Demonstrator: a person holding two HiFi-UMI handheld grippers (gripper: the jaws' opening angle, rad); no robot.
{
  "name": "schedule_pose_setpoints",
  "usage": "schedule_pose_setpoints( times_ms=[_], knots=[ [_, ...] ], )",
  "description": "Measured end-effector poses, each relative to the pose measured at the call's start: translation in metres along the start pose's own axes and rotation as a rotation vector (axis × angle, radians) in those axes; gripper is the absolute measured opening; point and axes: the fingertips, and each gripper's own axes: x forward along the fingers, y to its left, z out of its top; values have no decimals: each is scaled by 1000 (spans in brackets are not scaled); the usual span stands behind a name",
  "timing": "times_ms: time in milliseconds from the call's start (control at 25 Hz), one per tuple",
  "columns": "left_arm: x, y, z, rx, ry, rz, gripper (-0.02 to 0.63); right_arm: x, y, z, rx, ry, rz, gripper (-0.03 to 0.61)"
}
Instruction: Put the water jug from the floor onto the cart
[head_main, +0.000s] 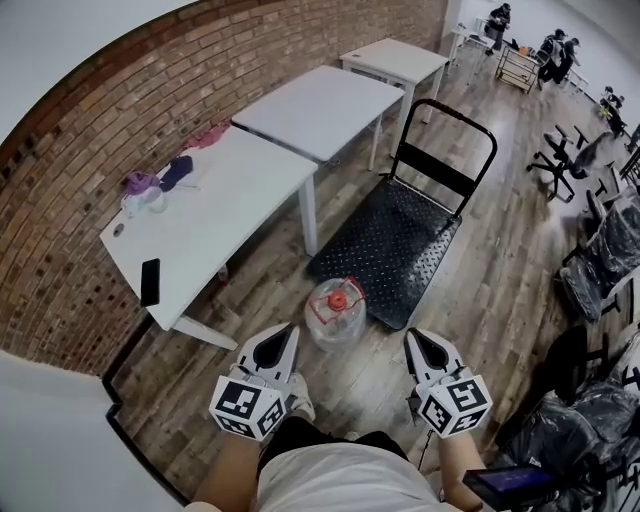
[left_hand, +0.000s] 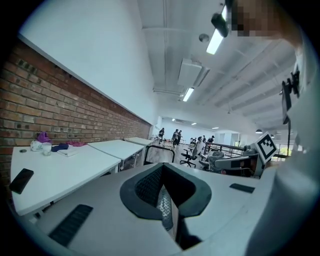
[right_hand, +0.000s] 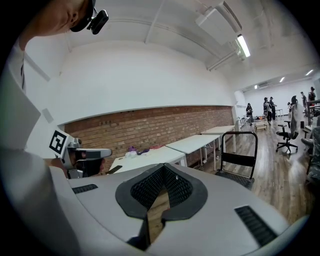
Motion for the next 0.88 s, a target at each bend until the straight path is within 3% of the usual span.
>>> schedule_pose_setpoints(
  times_ms=[200,520,880],
  knots=[
    [31,58,5,-20,21,-29,-2,59,5,13,-4,12,-33,2],
    [73,140,26,31,41,-88,-2,131,10,37,-6,6,-112,2],
    [108,159,24,14,67,-112,-2,170,-3,44,-10,18,-109,2]
  ],
)
